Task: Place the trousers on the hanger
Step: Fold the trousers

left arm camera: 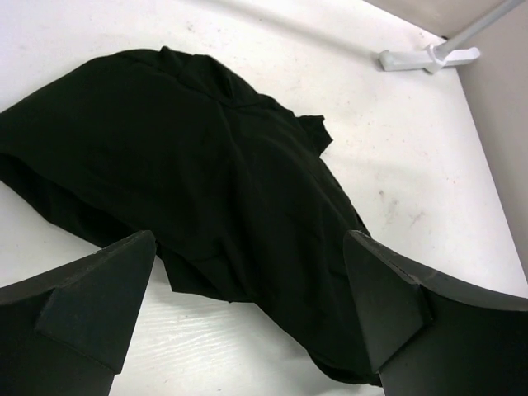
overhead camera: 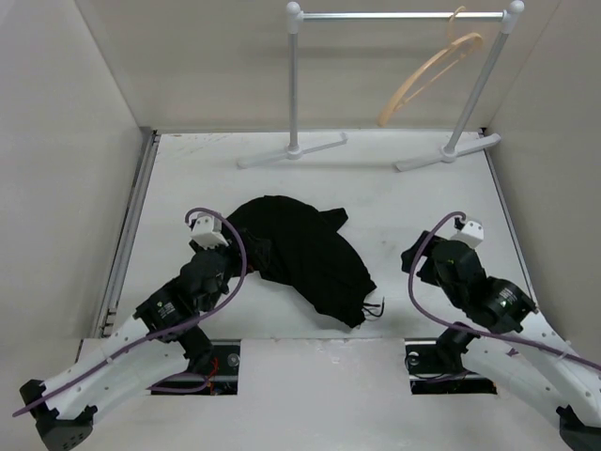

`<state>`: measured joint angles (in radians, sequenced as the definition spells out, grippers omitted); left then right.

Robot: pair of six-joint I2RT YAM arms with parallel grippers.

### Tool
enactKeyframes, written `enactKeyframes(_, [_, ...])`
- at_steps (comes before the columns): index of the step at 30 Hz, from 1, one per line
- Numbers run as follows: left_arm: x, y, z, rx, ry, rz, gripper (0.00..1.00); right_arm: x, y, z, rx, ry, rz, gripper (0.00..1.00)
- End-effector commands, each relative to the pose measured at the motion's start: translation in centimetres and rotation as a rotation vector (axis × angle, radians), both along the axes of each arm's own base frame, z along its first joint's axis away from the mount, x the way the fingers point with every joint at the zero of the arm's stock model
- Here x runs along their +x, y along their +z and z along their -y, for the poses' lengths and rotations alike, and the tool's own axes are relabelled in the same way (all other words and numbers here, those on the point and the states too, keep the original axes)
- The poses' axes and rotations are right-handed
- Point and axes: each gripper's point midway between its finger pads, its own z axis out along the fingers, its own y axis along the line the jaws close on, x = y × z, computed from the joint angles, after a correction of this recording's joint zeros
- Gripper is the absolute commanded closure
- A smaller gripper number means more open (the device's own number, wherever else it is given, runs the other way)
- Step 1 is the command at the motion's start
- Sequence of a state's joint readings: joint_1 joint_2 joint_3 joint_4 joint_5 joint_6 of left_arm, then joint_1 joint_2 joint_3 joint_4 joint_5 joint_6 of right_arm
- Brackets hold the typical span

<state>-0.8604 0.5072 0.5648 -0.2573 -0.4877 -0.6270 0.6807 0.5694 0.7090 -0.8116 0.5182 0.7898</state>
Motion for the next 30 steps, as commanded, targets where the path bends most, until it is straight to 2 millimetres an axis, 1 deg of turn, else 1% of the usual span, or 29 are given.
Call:
enactKeyframes(1, [0.4,0.3,0.2,-0.030,0.012,-0.009,0.00,-0.3,1.5,-1.3,0.072,0.057,0.061,0.20])
enactKeyframes(2, [0.4,0.6,0.3,-0.044,0.013,-0.003,0.00,-0.7,1.9,-1.5,0.092,0.080,0.075,0.28])
enactKeyframes(3, [0.7,0.9,0.4,-0.060,0.019,0.012,0.00,-1.1,2.2,-1.8,0.109,0.105,0.086,0.39])
enactKeyframes(6, [1.4,1.7,-0.1,-0.143,0.079,0.045,0.00,-2.0,2.6,-2.5,0.158,0.160,0.107,0.80])
enactKeyframes(7, [1.5,2.1,-0.4,-0.183,0.101,0.054,0.00,-2.3,2.4,-3.0,0.167,0.185,0.094,0.89])
enactKeyframes(8, [1.5,2.5,-0.5,-0.204,0.113,0.065,0.00,-2.5,2.1,-3.5,0.168,0.211,0.073,0.93])
enactKeyframes(9, [1.7,2.7,-0.8,-0.211,0.133,0.069,0.00,-2.7,1.7,-4.1,0.160,0.239,0.047,0.94])
enactKeyframes(11, [2.1,2.7,-1.8,-0.183,0.189,0.056,0.00,-2.8,0.6,-5.7,0.141,0.290,-0.012,0.92])
enactKeyframes(12, [2.2,2.3,-2.3,-0.147,0.219,0.038,0.00,-3.0,0.0,-6.5,0.123,0.315,-0.039,0.86])
enactKeyframes(13, [2.3,1.8,-3.1,-0.109,0.257,0.021,0.00,-3.3,-0.8,-7.2,0.100,0.338,-0.066,0.73])
enactKeyframes(14, [2.5,1.4,-3.8,-0.088,0.294,0.004,0.00,-3.5,-1.6,-7.8,0.084,0.345,-0.085,0.55])
enactKeyframes(16, [2.5,0.7,-4.2,-0.084,0.324,-0.017,0.00,-3.5,-2.7,-8.8,0.055,0.348,-0.089,0.24])
enactKeyframes(17, [2.6,0.4,-4.4,-0.094,0.343,-0.022,0.00,-3.4,-3.3,-9.4,0.043,0.355,-0.090,0.19])
enactKeyframes(19, [2.9,-0.3,-4.6,-0.109,0.366,-0.036,0.00,-3.1,-4.2,-11.0,0.044,0.372,-0.097,0.14])
enactKeyframes(20, [3.2,-0.6,-4.9,-0.103,0.379,-0.036,0.13,-2.9,-4.6,-12.0,0.058,0.386,-0.104,0.14])
enactKeyframes(21, [3.4,-1.1,-5.3,-0.089,0.397,-0.041,0.38,-2.8,-4.9,-13.1,0.078,0.403,-0.109,0.14])
enactKeyframes(22, [3.5,-1.5,-5.8,-0.079,0.413,-0.052,0.55,-2.7,-5.2,-14.1,0.101,0.418,-0.113,0.15])
enactKeyframes(23, [3.5,-2.0,-6.2,-0.069,0.424,-0.066,0.63,-2.9,-5.5,-14.9,0.118,0.435,-0.119,0.17])
enactKeyframes(24, [3.5,-2.5,-6.7,-0.063,0.434,-0.079,0.66,-3.0,-6.0,-15.4,0.125,0.440,-0.127,0.18])
enactKeyframes(26, [3.2,-3.6,-7.7,-0.051,0.462,-0.106,0.65,-3.2,-7.3,-16.1,0.148,0.437,-0.159,0.18])
enactKeyframes(29, [2.9,-5.6,-9.1,-0.048,0.495,-0.151,0.47,-3.9,-9.5,-16.7,0.163,0.439,-0.230,0.19])
enactKeyframes(30, [2.8,-6.1,-9.2,-0.053,0.494,-0.166,0.45,-4.0,-9.9,-16.8,0.162,0.438,-0.242,0.19])
